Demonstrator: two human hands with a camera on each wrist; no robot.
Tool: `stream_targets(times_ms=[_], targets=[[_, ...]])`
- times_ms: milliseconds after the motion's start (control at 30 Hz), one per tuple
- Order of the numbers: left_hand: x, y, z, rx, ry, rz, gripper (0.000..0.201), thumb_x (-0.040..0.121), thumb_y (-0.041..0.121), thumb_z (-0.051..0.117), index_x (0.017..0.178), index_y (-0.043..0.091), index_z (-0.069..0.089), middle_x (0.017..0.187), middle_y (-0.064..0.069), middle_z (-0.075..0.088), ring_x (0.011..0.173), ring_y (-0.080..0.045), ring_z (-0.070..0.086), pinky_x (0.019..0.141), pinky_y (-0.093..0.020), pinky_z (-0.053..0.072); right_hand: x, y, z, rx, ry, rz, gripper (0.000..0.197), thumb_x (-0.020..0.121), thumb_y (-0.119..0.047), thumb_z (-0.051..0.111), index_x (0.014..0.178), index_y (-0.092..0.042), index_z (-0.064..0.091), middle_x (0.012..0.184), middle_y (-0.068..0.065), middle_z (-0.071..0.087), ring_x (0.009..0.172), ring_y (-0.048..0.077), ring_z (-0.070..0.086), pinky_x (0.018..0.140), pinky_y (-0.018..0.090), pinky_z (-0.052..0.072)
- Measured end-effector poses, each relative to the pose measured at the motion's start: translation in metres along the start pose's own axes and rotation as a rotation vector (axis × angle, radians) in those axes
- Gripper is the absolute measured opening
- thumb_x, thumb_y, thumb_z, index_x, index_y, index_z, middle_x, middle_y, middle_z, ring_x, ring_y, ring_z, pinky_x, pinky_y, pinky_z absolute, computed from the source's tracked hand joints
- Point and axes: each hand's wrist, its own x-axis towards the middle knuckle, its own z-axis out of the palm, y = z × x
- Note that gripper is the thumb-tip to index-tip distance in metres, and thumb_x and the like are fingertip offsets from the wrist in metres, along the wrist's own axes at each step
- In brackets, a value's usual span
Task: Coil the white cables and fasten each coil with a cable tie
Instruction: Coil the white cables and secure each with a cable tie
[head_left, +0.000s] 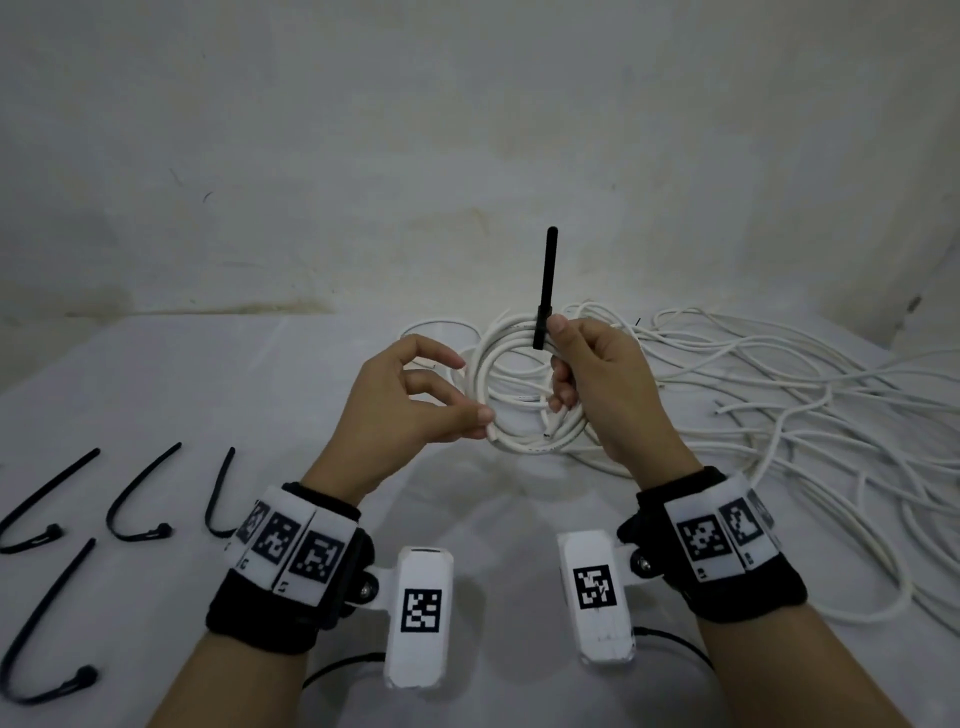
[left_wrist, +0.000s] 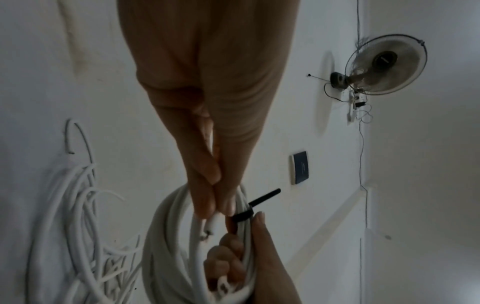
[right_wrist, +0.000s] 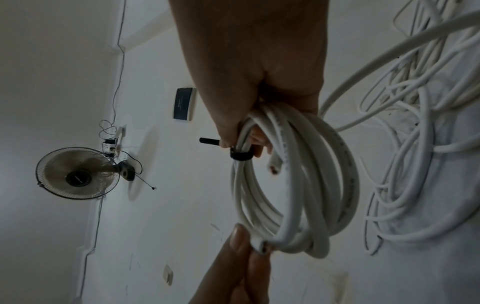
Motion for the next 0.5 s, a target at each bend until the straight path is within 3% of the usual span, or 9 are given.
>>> stream_targets(times_ms=[167, 267, 333, 400, 433, 500], targets=[[0.001, -0.004, 0.008, 0.011, 0.063, 0.031, 0.040, 0.062, -0.001, 0.083, 0.090, 0.005, 0.056, 0.061, -0.015, 0.065, 0.056, -0.027, 0.070, 0.053, -0.023, 0.052, -0.001, 0.000, 0.001, 0.027, -0.025, 0.016, 0.031, 0.095, -0.028, 0.054, 0.069, -0.012, 0.053, 0.054, 0.002, 0.043, 0.041, 0.013, 0.039, 0.046, 0.029, 0.043], [0.003, -0.009, 0.007, 0.145, 0.093, 0.063, 0.044, 0.059, 0.009, 0.087, 0.088, 0.009, 0.055, 0.064, -0.006, 0.060, 0.051, -0.019, 0.066, 0.052, -0.021, 0.050, -0.003, 0.000, 0.001, 0.066, -0.051, 0.045, 0.028, 0.095, -0.025, 0.054, 0.072, -0.009, 0.054, 0.053, -0.001, 0.043, 0.041, 0.012, 0.036, 0.043, 0.026, 0.042], [0.005, -0.013, 0.004, 0.245, 0.106, 0.055, 0.051, 0.057, 0.025, 0.088, 0.095, 0.018, 0.055, 0.076, 0.001, 0.058, 0.055, -0.009, 0.059, 0.056, -0.015, 0.046, -0.005, 0.002, -0.001, 0.124, -0.064, 0.075, 0.028, 0.096, -0.025, 0.053, 0.072, -0.010, 0.056, 0.054, 0.000, 0.041, 0.042, 0.012, 0.034, 0.043, 0.025, 0.041], [0.004, -0.013, 0.002, 0.245, 0.033, -0.003, 0.058, 0.059, 0.041, 0.080, 0.108, 0.026, 0.053, 0.092, 0.005, 0.060, 0.070, -0.008, 0.061, 0.063, -0.014, 0.048, -0.007, 0.004, -0.002, 0.225, -0.075, 0.116, 0.031, 0.096, -0.026, 0.051, 0.069, -0.014, 0.060, 0.056, 0.003, 0.039, 0.043, 0.012, 0.032, 0.043, 0.024, 0.039], [0.004, -0.012, 0.003, 0.215, -0.047, -0.034, 0.057, 0.063, 0.042, 0.075, 0.113, 0.027, 0.052, 0.096, 0.004, 0.063, 0.078, -0.011, 0.064, 0.069, -0.016, 0.051, -0.007, 0.006, -0.003, 0.257, -0.083, 0.131, 0.031, 0.097, -0.026, 0.051, 0.071, -0.013, 0.061, 0.057, 0.004, 0.039, 0.043, 0.012, 0.032, 0.043, 0.024, 0.039], [0.001, -0.010, 0.007, 0.101, -0.197, -0.061, 0.039, 0.078, 0.027, 0.068, 0.114, 0.022, 0.053, 0.092, 0.002, 0.070, 0.085, -0.014, 0.068, 0.073, -0.023, 0.055, -0.007, 0.008, -0.002, 0.272, -0.092, 0.151, 0.027, 0.097, -0.026, 0.051, 0.081, -0.005, 0.056, 0.056, 0.003, 0.040, 0.042, 0.011, 0.032, 0.042, 0.023, 0.038]])
